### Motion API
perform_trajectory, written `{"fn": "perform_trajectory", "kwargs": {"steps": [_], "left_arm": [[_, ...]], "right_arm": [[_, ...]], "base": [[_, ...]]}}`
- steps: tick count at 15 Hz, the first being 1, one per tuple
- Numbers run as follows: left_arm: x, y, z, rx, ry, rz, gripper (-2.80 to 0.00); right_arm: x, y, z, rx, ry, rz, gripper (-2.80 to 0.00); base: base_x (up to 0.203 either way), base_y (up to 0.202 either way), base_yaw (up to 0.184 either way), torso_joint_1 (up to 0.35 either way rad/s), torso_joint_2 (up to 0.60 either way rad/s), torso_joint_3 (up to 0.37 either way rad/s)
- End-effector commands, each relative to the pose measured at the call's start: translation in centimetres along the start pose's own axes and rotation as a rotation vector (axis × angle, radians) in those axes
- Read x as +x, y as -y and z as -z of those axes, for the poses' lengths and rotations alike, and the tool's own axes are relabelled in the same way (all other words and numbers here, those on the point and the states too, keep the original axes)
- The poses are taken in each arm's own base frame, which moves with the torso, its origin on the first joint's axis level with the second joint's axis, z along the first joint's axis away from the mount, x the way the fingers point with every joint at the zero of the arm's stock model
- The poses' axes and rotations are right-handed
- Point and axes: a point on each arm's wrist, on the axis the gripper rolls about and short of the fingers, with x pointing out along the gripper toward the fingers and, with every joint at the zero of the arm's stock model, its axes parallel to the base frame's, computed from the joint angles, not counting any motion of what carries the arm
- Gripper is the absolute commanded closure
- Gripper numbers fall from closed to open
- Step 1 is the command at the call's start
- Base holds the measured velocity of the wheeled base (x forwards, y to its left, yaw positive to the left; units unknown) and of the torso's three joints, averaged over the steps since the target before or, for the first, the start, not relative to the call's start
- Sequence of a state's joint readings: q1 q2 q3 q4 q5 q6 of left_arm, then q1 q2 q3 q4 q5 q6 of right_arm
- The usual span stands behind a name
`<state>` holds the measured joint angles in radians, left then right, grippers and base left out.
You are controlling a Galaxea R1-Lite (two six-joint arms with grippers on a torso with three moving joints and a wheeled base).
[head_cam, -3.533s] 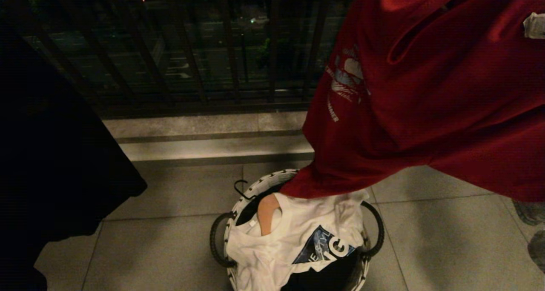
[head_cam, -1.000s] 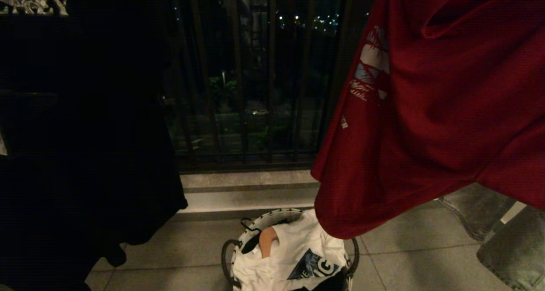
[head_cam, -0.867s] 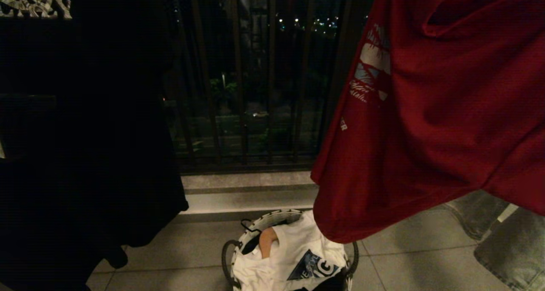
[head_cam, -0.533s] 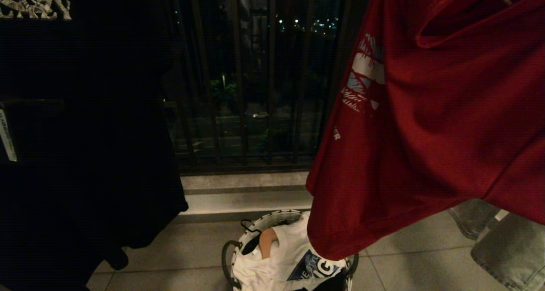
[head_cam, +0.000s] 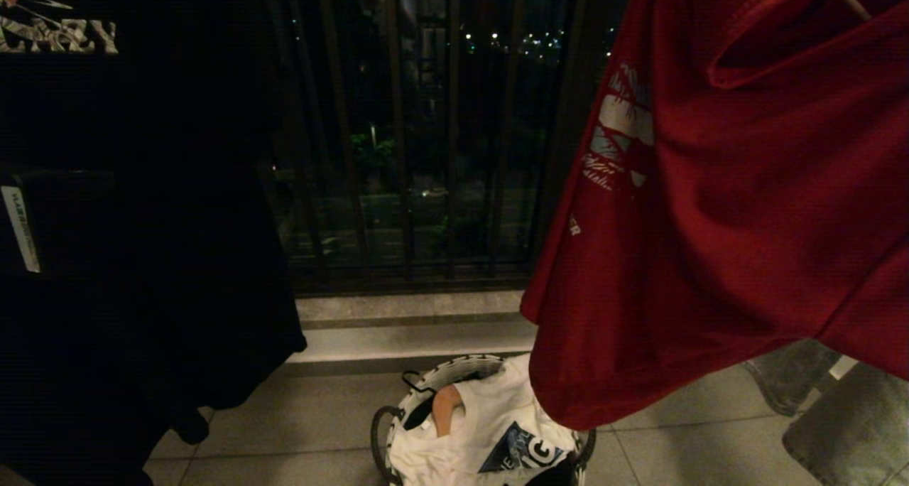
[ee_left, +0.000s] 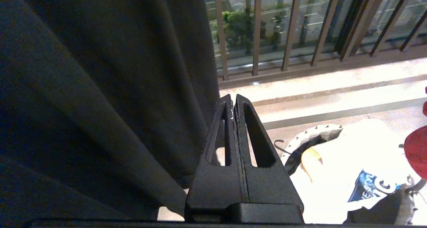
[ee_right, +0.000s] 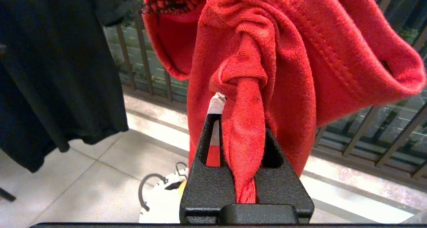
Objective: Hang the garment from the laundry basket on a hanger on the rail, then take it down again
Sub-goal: Hang the clothes rack on the clothesline
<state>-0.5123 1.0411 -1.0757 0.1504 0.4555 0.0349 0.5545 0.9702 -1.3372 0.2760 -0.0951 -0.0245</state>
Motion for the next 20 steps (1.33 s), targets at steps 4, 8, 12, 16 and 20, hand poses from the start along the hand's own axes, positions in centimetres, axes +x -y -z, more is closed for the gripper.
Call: {"fn": "perform_trajectory", "kwargs": {"steps": [4, 8, 12, 16, 20], "left_arm": [[0.1, 0.0, 0.0, 0.002, -0.004, -0.003, 0.0], [0.1, 0.0, 0.0, 0.001, -0.002, -0.003, 0.0], [0.0, 0.0, 0.0, 0.0, 0.001, -0.003, 0.0], [-0.1, -0.1, -0.1, -0.002, 0.005, -0.003, 0.0], [0.0, 0.0, -0.2, -0.009, 0.015, -0.004, 0.0]], "right_arm": [[-0.5, 0.0, 1.6, -0.006, -0.041, 0.005, 0.0], [-1.2, 0.1, 2.8, -0.008, -0.064, 0.01, 0.0], [-1.3, 0.1, 3.9, -0.011, -0.096, 0.011, 0.0], [-1.3, 0.0, 6.0, -0.016, -0.161, 0.009, 0.0], [-1.6, 0.1, 7.1, -0.016, -0.183, 0.009, 0.0]], "base": [[0.0, 0.0, 0.0, 0.088, -0.41, -0.329], [0.0, 0.0, 0.0, 0.129, -0.45, -0.327], [0.0, 0.0, 0.0, 0.163, -0.48, -0.318], [0.0, 0.0, 0.0, 0.189, -0.49, -0.31], [0.0, 0.0, 0.0, 0.213, -0.52, -0.308]]}}
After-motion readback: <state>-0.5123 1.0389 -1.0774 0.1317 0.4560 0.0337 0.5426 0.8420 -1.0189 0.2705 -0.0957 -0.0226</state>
